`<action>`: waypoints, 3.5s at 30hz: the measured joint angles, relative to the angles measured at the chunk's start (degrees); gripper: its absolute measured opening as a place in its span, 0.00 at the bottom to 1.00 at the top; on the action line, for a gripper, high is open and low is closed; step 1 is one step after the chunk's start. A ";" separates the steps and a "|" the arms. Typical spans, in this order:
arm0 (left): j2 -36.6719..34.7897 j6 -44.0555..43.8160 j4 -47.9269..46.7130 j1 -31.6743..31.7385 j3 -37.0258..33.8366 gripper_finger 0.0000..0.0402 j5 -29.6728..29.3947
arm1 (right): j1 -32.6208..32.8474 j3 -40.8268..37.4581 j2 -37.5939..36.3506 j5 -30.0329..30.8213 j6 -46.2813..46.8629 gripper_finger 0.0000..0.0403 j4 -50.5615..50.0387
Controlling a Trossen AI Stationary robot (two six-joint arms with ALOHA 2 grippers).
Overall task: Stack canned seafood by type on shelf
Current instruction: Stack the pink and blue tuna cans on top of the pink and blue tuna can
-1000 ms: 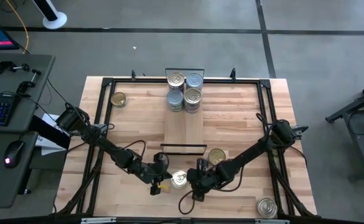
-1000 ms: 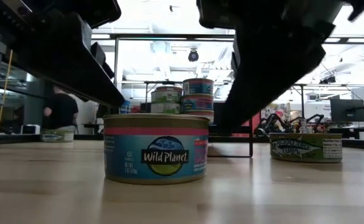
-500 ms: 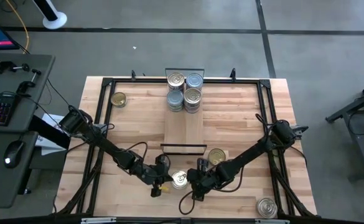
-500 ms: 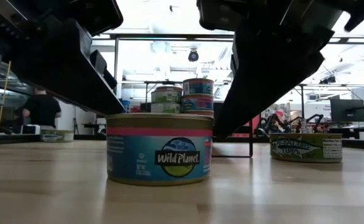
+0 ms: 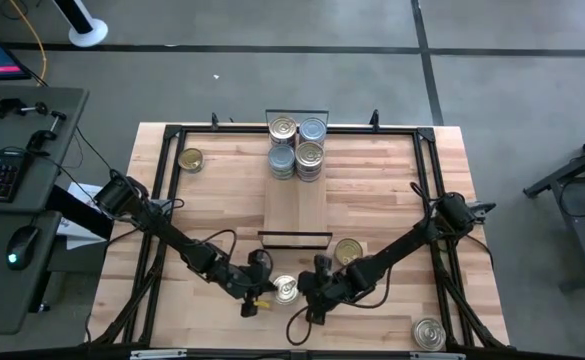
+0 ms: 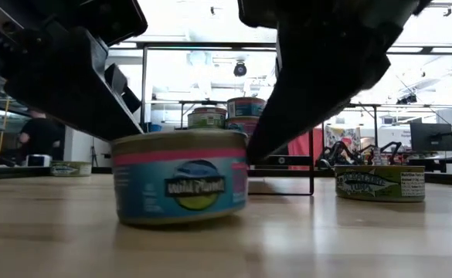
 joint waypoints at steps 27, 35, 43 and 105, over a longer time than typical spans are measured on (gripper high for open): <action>-16.93 -20.31 -33.67 -5.38 -1.27 0.00 -8.72 | 0.41 5.45 -6.77 1.90 -6.14 0.00 -7.95; -16.80 -38.65 -25.15 -16.45 2.99 0.00 -18.18 | 4.31 5.45 -9.62 -5.18 -3.66 0.00 -15.53; -1.12 -36.02 -31.79 -19.59 18.60 0.00 -9.98 | 5.74 5.34 -3.86 -14.70 -18.81 0.00 -9.05; -8.18 -3.23 -35.74 0.91 23.26 0.56 -0.45 | 5.74 5.36 -15.61 5.03 -14.84 0.00 -25.02</action>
